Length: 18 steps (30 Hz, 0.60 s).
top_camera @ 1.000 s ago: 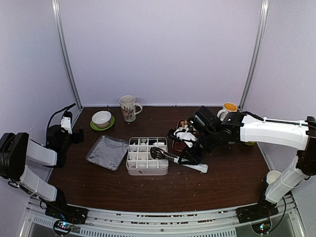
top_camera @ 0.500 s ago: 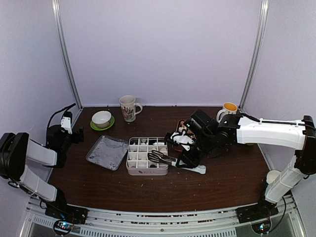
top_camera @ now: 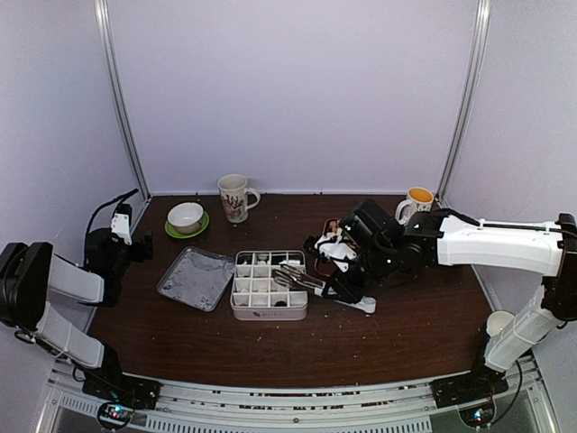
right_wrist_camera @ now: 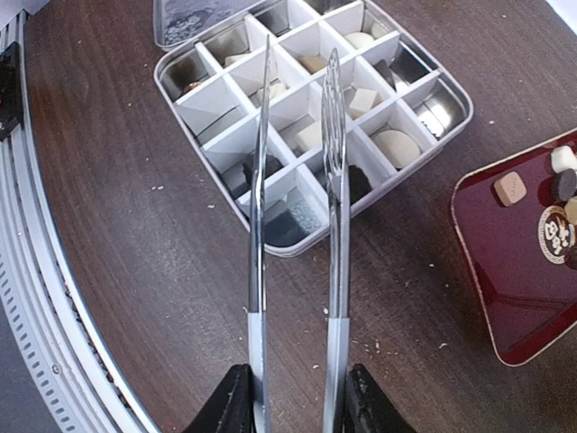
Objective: Pack the chocolate
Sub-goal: Place the fake chocolate in the empty pocket of the box.
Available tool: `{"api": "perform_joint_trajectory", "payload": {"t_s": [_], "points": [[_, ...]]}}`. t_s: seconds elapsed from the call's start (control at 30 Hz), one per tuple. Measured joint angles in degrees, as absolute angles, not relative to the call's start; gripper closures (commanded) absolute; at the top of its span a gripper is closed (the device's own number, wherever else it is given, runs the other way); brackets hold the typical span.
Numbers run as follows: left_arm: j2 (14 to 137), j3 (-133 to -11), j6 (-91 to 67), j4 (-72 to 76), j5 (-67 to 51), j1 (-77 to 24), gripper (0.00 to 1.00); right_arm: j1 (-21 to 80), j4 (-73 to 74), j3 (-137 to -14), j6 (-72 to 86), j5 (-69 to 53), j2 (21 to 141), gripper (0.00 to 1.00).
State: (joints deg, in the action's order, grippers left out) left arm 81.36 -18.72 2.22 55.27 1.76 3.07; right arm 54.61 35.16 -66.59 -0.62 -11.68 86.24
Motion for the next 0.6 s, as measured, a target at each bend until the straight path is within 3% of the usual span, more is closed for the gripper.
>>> {"api": "perform_joint_trajectory", "payload": {"t_s": [0.6], "points": [[81.36,-18.72,2.22,55.27,1.76,3.07,0.02,39.64,31.81,-57.06,7.35,0.86,75.18,0.65]]}}
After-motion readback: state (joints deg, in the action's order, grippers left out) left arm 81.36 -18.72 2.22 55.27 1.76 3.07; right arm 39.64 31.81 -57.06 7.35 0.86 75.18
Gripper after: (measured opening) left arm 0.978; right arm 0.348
